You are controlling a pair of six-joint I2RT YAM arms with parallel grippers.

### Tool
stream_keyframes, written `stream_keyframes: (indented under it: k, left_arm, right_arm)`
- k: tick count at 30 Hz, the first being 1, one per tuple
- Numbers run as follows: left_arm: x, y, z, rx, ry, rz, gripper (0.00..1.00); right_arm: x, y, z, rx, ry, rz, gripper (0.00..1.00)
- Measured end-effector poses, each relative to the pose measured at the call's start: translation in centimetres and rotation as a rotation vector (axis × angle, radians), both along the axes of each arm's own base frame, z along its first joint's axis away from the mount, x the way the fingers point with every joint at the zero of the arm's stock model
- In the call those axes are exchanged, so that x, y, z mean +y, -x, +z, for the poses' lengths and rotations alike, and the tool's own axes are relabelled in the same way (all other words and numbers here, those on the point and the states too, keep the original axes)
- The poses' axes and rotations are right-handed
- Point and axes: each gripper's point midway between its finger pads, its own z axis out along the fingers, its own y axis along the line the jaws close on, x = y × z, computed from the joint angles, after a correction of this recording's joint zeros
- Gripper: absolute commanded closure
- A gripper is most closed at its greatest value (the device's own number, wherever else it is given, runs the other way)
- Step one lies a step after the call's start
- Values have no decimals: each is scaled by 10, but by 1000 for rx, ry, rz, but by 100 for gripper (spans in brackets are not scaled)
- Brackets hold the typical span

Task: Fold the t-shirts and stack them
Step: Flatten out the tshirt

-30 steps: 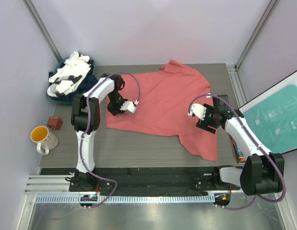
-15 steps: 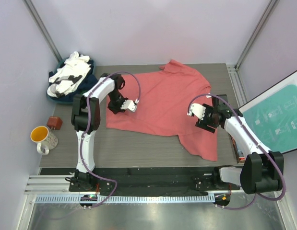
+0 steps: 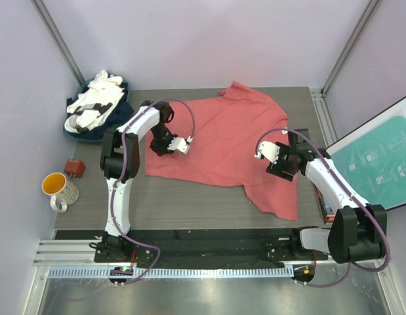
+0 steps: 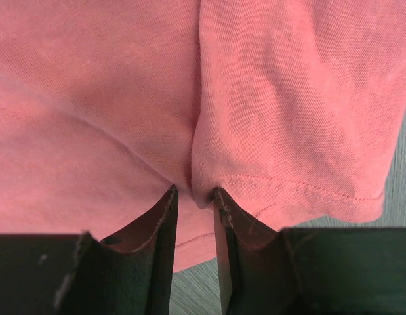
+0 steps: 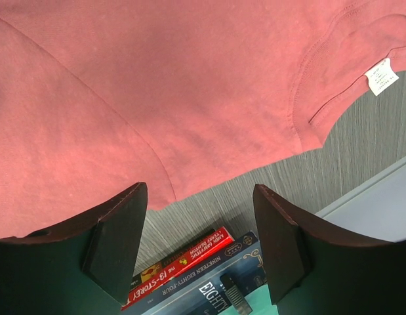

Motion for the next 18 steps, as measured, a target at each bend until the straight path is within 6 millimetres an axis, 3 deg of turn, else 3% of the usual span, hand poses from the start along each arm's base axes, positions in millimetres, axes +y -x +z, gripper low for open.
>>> stream_keyframes:
  k: [7,18]
  left_arm:
    - [-1,1,0,3,-3,6,100]
    - [1,2,1,4,-20,18,100]
  right_arm:
    - [3,-2,0,-1,-1,1,30]
    - [6,-5,3,-13,-3,-2,30]
